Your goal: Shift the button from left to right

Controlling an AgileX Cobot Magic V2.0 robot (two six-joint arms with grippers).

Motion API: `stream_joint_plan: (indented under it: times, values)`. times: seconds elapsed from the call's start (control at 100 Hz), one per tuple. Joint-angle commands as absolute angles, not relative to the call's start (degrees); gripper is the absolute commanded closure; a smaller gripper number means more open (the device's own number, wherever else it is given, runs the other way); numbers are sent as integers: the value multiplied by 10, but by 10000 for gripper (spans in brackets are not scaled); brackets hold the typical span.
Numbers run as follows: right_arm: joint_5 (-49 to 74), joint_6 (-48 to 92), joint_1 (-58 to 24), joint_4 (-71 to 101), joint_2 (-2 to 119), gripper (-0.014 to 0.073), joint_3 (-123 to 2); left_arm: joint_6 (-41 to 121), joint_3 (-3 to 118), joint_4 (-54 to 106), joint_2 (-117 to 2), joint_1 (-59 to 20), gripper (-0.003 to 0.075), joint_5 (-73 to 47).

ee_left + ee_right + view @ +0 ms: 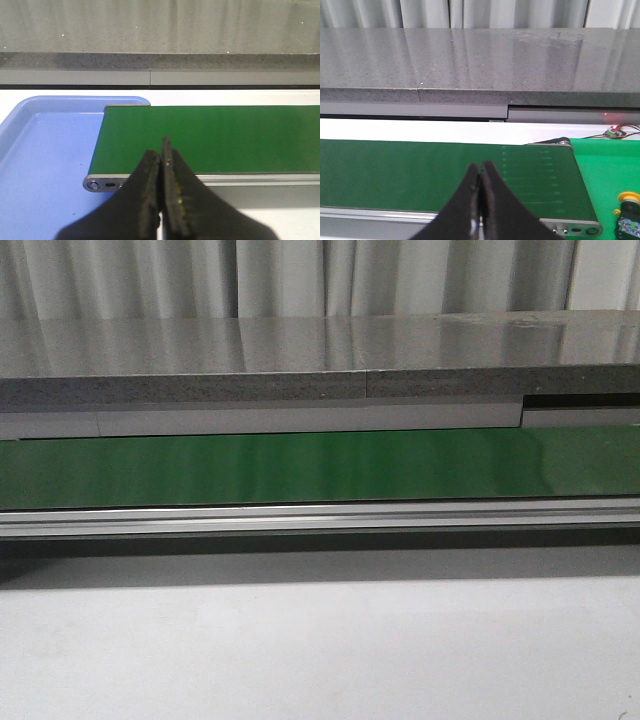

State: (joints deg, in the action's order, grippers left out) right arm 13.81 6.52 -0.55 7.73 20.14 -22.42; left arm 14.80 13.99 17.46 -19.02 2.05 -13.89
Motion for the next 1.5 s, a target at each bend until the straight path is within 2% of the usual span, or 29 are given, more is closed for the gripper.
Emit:
stream_joint_plan:
  times: [0.0,0.32,0.51,0.92,1.49]
  values:
    - [97,65,-5,79,203,662,-239,148,156,183,-193,16,741,-98]
    - [84,58,-26,41,172,662,-221,148,156,183,-193,16,741,-98]
    - [43,49,-61,26,119,662,-151,148,156,183,-193,16,741,-98]
    - [0,39,-62,21,-19,662,-7,148,156,183,-193,16,741,-98]
    - [-10,39,-62,20,-17,662,6,148,156,183,-193,16,741,-98]
